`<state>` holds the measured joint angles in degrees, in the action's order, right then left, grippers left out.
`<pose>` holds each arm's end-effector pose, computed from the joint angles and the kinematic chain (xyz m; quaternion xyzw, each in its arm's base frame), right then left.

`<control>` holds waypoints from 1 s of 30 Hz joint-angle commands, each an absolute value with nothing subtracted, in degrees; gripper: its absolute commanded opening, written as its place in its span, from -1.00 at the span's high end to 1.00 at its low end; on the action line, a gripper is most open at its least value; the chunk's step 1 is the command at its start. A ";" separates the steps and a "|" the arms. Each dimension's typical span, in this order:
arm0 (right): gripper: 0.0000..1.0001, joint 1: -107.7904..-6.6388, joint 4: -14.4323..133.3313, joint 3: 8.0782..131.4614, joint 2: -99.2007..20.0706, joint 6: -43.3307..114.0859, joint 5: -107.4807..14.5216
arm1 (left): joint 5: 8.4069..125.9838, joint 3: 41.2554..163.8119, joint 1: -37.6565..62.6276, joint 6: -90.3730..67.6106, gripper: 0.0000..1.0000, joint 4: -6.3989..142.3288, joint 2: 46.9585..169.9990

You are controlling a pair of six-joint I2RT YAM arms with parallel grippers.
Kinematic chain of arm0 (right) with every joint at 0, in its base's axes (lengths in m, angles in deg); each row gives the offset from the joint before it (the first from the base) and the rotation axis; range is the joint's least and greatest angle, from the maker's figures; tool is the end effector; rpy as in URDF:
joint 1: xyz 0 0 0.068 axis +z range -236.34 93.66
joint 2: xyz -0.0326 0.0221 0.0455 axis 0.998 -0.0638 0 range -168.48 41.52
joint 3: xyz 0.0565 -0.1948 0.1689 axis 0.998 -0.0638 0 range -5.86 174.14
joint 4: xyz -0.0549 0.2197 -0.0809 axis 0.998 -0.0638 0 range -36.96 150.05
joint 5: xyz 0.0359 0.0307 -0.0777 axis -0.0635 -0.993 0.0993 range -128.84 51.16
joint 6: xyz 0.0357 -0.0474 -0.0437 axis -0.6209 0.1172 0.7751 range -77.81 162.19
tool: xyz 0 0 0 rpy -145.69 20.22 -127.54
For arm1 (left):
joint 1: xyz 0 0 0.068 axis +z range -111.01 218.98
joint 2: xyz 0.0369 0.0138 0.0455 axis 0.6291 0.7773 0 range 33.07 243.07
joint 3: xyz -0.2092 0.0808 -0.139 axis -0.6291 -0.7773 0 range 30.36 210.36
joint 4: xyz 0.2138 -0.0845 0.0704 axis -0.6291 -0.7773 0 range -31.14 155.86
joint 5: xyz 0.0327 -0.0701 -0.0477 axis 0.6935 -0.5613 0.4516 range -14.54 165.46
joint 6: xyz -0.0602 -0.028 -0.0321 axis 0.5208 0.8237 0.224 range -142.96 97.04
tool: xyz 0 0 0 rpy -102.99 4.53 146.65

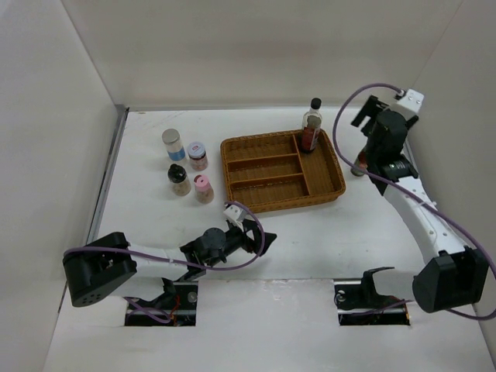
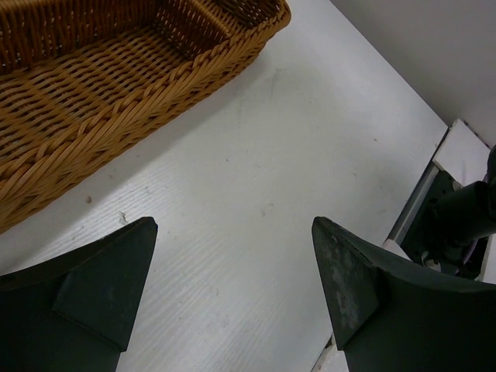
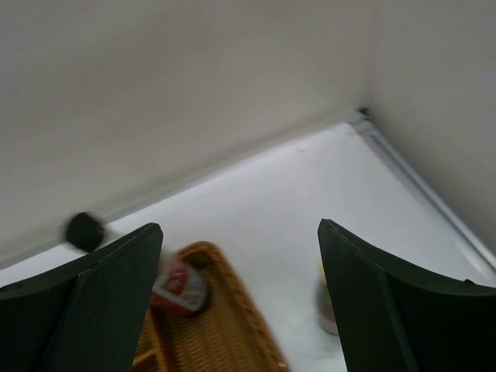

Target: Organize the condiment bottles

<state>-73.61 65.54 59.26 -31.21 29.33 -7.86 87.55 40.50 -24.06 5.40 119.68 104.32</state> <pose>0.2991 0.0351 0.3822 0.1861 0.6936 -0.0393 0.6948 0.1163 -0.2002 0.1718 0.1561 0.7333 -0.4150 0.5154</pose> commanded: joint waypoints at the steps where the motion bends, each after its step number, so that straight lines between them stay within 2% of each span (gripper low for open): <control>1: -0.78 -78.64 59.35 54.35 -30.82 25.50 -2.01 | 86.79 40.56 -24.51 6.04 -0.62 123.25 103.29; 8: -0.81 -81.99 59.08 52.49 -35.12 23.82 -7.27 | 86.00 40.65 -24.43 6.31 -0.62 123.34 103.64; 14: -0.66 -84.72 61.10 55.13 -41.09 22.59 -11.59 | 85.74 40.47 -24.16 6.48 -0.63 123.34 103.21; 19: -0.36 -85.68 61.98 57.06 -45.66 22.50 -11.94 | 85.48 40.56 -23.99 6.57 -0.63 123.34 103.83; 25: 0.28 -85.42 64.26 58.82 -47.43 24.43 -10.28 | 85.48 40.74 -23.72 6.66 -0.63 123.34 104.62; 27: 0.41 -85.16 64.88 58.56 -46.30 25.31 -8.35 | 85.48 40.56 -23.64 6.66 -0.63 123.43 103.83; 30: 0.51 -83.67 66.63 57.24 -42.35 27.42 -5.01 | 85.48 40.73 -23.46 6.66 -0.63 123.43 104.70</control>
